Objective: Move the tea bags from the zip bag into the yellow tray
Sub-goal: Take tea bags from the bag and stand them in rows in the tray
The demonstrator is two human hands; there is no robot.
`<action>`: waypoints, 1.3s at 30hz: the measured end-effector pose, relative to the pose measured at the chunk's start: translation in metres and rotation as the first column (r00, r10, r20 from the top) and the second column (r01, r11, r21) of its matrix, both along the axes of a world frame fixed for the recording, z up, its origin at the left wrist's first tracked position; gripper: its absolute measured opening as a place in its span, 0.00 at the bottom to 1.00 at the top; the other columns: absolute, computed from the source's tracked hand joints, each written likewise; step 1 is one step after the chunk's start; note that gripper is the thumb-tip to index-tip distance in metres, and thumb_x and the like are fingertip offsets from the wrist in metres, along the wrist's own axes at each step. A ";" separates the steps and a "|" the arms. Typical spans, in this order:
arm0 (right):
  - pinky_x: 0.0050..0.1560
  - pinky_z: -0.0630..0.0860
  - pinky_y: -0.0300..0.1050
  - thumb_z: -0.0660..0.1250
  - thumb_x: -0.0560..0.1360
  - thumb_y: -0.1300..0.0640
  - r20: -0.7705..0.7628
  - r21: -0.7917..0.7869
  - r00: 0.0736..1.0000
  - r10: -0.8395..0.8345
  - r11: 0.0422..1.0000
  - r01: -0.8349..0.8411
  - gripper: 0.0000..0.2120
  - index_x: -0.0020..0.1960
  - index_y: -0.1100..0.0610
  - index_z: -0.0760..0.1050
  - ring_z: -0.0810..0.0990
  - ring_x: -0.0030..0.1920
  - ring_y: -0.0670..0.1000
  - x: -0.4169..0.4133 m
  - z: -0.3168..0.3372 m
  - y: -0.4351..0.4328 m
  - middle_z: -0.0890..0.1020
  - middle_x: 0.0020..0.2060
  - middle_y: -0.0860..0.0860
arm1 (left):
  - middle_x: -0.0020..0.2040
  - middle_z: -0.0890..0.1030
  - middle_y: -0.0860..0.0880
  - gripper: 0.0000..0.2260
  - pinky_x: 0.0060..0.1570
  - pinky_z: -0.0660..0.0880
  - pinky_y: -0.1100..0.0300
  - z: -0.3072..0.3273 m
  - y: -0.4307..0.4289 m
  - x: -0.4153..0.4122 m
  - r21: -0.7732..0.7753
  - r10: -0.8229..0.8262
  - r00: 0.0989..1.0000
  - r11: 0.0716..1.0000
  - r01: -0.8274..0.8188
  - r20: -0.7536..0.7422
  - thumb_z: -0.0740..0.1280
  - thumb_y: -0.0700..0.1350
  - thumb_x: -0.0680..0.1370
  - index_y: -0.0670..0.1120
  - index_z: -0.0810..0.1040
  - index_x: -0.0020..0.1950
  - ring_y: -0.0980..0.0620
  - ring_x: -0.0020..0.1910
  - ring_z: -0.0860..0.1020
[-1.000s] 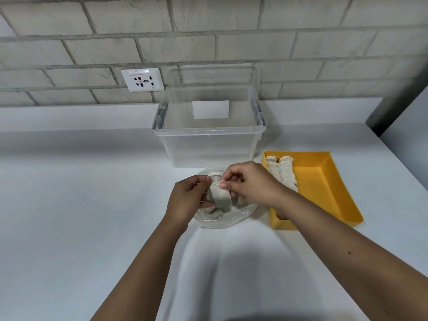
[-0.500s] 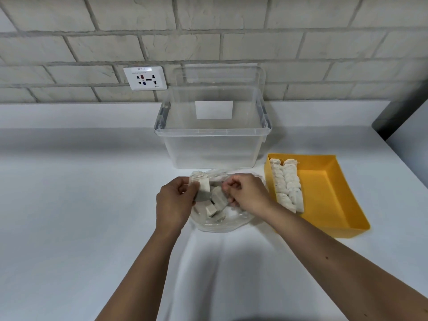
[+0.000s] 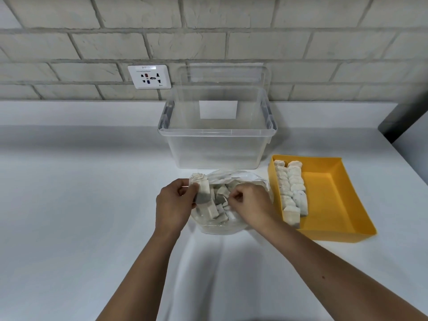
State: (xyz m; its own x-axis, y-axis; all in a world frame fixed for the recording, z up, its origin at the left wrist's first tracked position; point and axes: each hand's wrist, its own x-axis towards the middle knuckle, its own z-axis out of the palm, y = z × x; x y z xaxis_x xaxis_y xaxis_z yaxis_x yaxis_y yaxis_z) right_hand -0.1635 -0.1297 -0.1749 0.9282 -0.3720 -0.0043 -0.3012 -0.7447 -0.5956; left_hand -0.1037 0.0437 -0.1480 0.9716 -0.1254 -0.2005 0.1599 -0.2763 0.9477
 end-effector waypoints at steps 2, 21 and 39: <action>0.41 0.77 0.37 0.70 0.73 0.58 0.055 0.122 0.997 -0.059 0.991 0.052 0.04 0.42 0.54 0.83 0.81 0.38 0.46 -0.006 0.005 -0.007 0.84 0.37 0.46 | 0.35 0.85 0.50 0.05 0.51 0.82 0.46 0.001 0.000 -0.001 -0.005 0.001 1.000 1.000 -0.001 -0.009 0.68 0.44 0.79 0.51 0.83 0.45 0.49 0.39 0.85; 0.45 0.77 0.49 0.66 0.77 0.52 -0.054 -0.187 0.946 0.320 0.927 -0.325 0.03 0.47 0.47 0.79 0.79 0.44 0.46 -0.027 0.116 -0.038 0.83 0.40 0.45 | 0.38 0.84 0.49 0.07 0.52 0.79 0.43 0.013 -0.010 -0.006 0.111 -0.160 0.980 0.983 0.147 0.121 0.67 0.46 0.78 0.50 0.83 0.43 0.43 0.44 0.82; 0.43 0.76 0.46 0.62 0.78 0.54 -0.090 -0.483 0.925 0.369 0.796 -0.365 0.06 0.48 0.50 0.78 0.78 0.49 0.49 0.009 0.113 -0.023 0.81 0.47 0.46 | 0.50 0.86 0.39 0.12 0.51 0.83 0.49 0.015 -0.025 -0.020 -0.350 -0.372 0.852 0.904 0.244 -0.368 0.61 0.46 0.84 0.40 0.79 0.58 0.40 0.46 0.86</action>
State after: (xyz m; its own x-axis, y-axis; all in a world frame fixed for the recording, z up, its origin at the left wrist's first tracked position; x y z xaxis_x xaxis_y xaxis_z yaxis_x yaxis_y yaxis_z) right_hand -0.1543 -0.1528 -0.0616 0.9947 0.0443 0.0924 0.0563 -0.9896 -0.1321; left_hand -0.1241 0.0189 -0.1331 0.7043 -0.5171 -0.4865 0.5080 -0.1117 0.8541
